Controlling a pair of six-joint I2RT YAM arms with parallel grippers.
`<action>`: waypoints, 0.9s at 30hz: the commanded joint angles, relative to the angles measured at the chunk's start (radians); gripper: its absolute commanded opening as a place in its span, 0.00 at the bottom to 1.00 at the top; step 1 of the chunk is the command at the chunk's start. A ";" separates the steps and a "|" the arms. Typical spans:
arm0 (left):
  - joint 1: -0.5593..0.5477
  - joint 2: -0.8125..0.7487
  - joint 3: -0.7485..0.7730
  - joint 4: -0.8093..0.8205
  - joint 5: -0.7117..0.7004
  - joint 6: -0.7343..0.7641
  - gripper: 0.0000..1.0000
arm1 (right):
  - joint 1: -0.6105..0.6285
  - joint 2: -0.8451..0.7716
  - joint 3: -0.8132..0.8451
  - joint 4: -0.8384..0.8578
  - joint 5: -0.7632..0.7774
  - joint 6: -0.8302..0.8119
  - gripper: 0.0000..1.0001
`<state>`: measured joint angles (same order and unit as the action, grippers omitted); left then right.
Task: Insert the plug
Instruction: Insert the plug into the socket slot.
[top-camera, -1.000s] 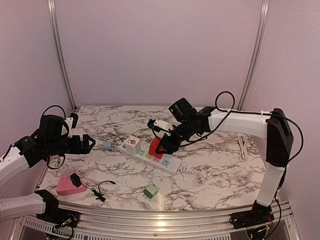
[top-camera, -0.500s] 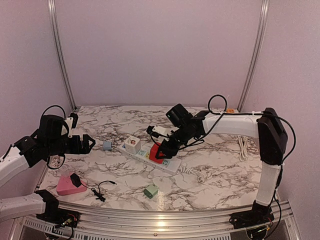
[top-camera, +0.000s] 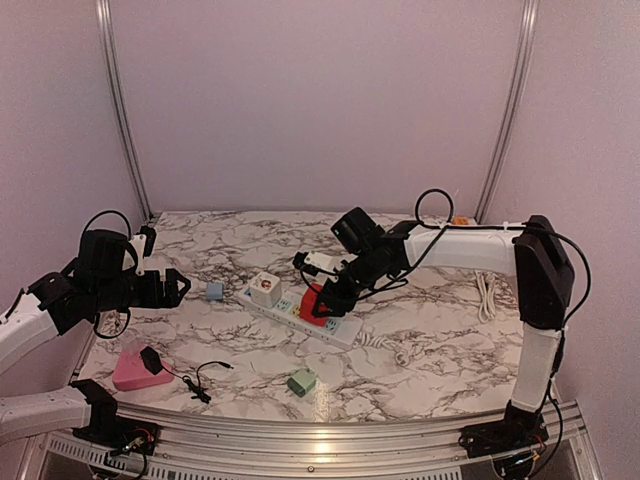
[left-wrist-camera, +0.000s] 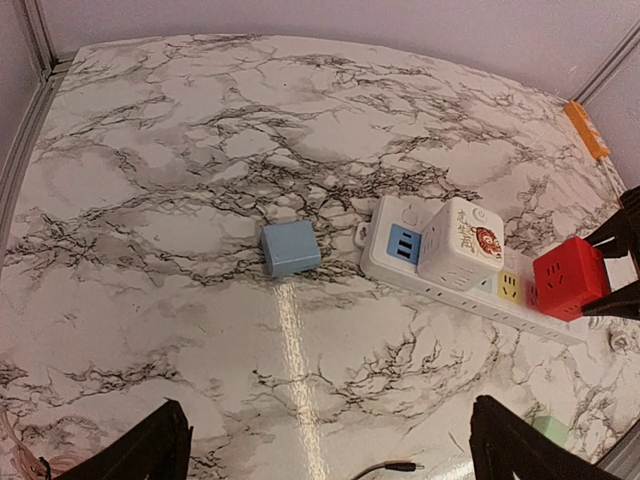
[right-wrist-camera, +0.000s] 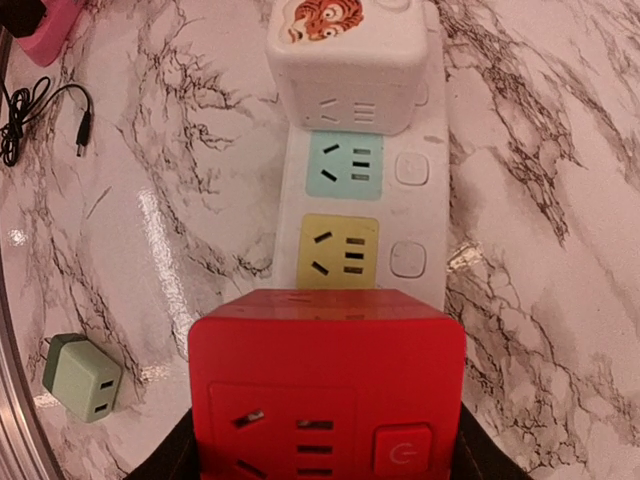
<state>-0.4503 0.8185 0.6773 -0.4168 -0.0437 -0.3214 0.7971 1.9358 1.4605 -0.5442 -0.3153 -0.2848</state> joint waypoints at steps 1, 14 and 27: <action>0.007 -0.004 -0.010 -0.005 -0.006 0.007 0.99 | -0.007 0.047 0.024 -0.070 0.067 -0.031 0.00; 0.007 -0.007 -0.009 -0.006 -0.008 0.007 0.99 | 0.002 0.082 0.031 -0.086 0.088 -0.042 0.00; 0.007 -0.010 -0.009 -0.005 -0.010 0.007 0.99 | 0.015 0.153 0.030 -0.122 0.131 -0.042 0.00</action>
<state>-0.4503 0.8185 0.6769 -0.4168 -0.0448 -0.3214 0.8066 1.9942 1.5089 -0.5827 -0.2741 -0.3084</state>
